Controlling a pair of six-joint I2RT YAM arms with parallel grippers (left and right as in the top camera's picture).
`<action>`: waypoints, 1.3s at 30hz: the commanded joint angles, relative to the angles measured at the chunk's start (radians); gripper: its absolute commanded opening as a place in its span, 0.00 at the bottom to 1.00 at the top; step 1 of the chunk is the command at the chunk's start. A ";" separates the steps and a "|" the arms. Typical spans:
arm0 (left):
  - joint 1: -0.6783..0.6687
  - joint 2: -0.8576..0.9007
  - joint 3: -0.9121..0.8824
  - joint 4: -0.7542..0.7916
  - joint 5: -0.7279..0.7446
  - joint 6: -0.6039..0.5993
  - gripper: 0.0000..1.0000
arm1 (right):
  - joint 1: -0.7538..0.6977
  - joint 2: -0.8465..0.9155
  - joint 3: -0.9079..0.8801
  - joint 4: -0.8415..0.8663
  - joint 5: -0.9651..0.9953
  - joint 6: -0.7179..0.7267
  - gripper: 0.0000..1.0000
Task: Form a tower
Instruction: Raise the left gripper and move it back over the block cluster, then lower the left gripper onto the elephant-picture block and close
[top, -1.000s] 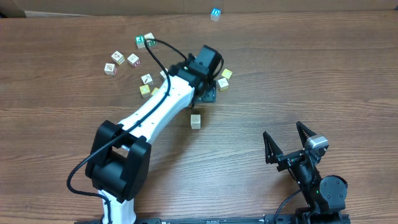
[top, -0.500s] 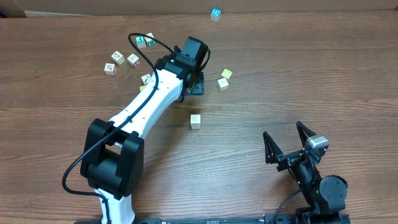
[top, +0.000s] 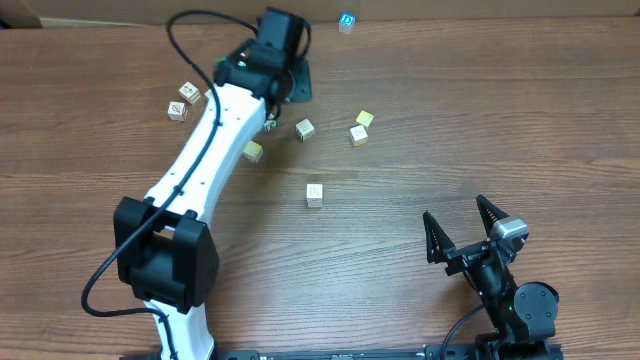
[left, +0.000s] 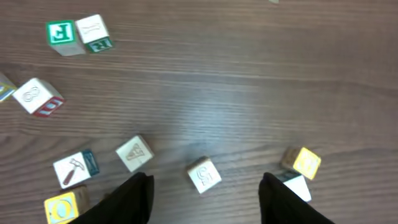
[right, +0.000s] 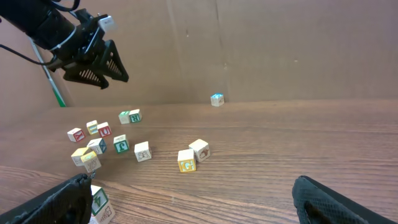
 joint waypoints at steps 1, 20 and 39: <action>-0.019 0.028 0.003 0.002 0.021 -0.030 0.59 | -0.005 -0.009 -0.010 0.005 -0.001 0.002 1.00; -0.039 0.301 0.003 0.092 0.024 0.084 0.58 | -0.005 -0.009 -0.010 0.005 -0.001 0.002 1.00; -0.038 0.329 0.003 0.018 0.024 0.084 0.37 | -0.005 -0.009 -0.010 0.005 -0.001 0.002 1.00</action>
